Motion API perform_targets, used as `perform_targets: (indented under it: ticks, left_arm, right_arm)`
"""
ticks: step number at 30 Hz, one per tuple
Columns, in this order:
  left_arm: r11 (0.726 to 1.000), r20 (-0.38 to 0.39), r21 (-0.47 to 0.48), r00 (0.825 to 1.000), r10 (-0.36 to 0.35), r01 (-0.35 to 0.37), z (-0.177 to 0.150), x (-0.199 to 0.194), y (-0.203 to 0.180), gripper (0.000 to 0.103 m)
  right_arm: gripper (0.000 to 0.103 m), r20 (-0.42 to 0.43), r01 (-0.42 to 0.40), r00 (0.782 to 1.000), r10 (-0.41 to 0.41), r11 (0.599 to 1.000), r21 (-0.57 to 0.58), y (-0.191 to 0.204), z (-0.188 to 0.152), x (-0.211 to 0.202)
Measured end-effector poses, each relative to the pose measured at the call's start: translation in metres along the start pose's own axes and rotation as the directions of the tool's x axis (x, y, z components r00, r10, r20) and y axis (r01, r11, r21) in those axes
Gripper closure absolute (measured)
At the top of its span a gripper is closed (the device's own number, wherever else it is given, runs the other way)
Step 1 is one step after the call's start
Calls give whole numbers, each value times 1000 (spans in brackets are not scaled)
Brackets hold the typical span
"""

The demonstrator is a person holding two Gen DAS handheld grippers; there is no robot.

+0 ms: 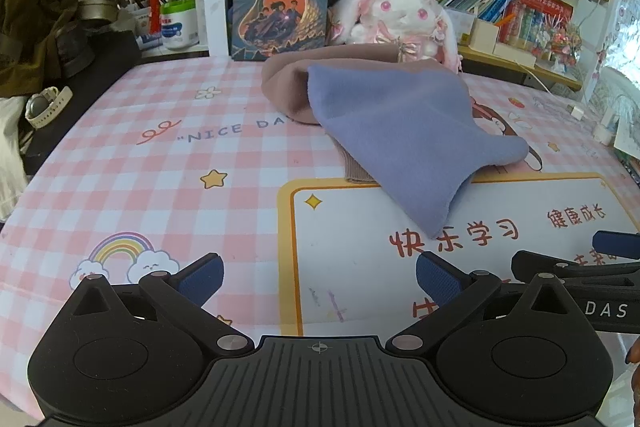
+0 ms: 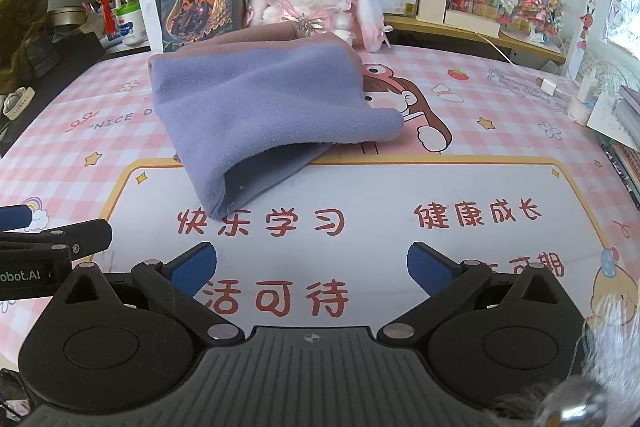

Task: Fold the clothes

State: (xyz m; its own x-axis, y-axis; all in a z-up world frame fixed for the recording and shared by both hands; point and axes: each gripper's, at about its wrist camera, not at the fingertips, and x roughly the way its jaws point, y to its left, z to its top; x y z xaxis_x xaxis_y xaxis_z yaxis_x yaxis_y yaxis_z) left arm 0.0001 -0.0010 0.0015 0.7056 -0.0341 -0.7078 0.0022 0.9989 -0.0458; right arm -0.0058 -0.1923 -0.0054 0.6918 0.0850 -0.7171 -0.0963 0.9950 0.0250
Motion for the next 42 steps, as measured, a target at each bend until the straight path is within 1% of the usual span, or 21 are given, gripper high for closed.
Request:
perform_targets:
  ticks: [5,11,42]
  left_arm:
    - [1000,-1,2,1000,-4,4,3,-5,-3,0]
    - [1000,-1,3,1000,-11,11,-2,1,5,0]
    - [1000,-28,-3,1000,-15,15,1,11,9,0]
  right_arm:
    - [0,-1,2,1000,-2,1000,-1,0,1,0]
    - [0,-3,3,1000,-3,1000,-2,1,1,4]
    - [0,-28,-5,1000,5,1000,-2,3,3,11]
